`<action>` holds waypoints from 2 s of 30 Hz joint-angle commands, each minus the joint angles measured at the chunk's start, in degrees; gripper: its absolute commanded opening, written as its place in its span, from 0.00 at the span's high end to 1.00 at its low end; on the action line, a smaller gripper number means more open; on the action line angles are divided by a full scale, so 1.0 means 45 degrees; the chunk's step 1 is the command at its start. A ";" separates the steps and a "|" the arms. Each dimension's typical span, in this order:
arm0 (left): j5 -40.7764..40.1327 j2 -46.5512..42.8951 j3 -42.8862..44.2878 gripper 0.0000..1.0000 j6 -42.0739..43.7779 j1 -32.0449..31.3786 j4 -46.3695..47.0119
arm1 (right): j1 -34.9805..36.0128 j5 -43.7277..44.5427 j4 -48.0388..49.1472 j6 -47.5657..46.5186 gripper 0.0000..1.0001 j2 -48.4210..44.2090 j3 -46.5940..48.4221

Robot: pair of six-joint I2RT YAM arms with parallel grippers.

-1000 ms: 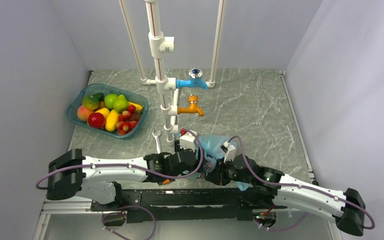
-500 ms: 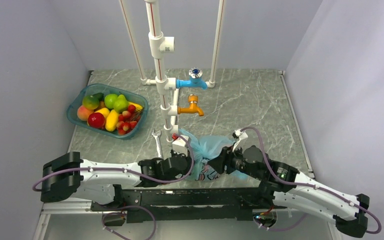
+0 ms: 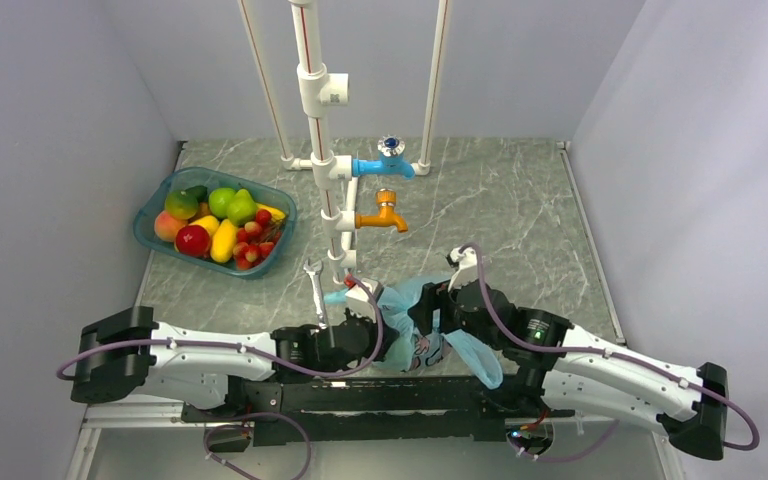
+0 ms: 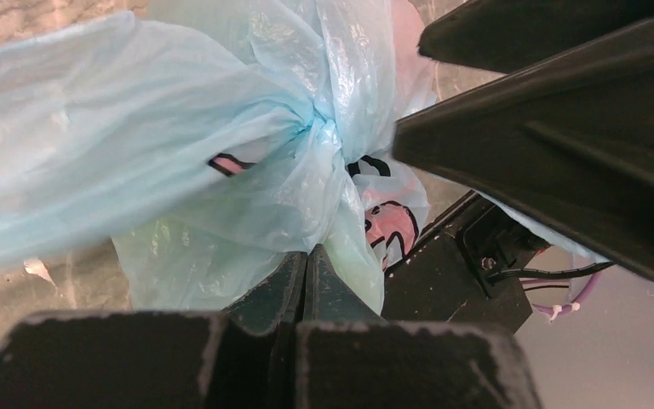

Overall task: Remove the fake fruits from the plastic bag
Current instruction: Untie the plastic bag at the center of the board.

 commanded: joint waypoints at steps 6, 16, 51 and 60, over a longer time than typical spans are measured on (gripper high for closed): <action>-0.0083 -0.0241 -0.0340 1.00 -0.0748 -0.0343 0.0741 | 0.0040 0.0106 0.1322 -0.0039 0.30 0.1526 -0.0427; -0.0644 -0.0402 0.0069 1.00 -0.1105 -0.0703 -0.0714 | 0.0037 0.1125 0.1771 -0.0160 0.54 0.1656 -0.0971; -0.3504 -0.1074 0.3853 0.36 0.0119 -0.2286 -0.7717 | -0.0812 -0.2228 -0.0056 -0.1548 1.00 -0.0271 0.1151; -0.3673 0.1793 0.6602 0.30 0.1796 -0.1917 -0.8579 | -0.0807 -0.2330 -0.0125 -0.1569 1.00 -0.0448 0.1190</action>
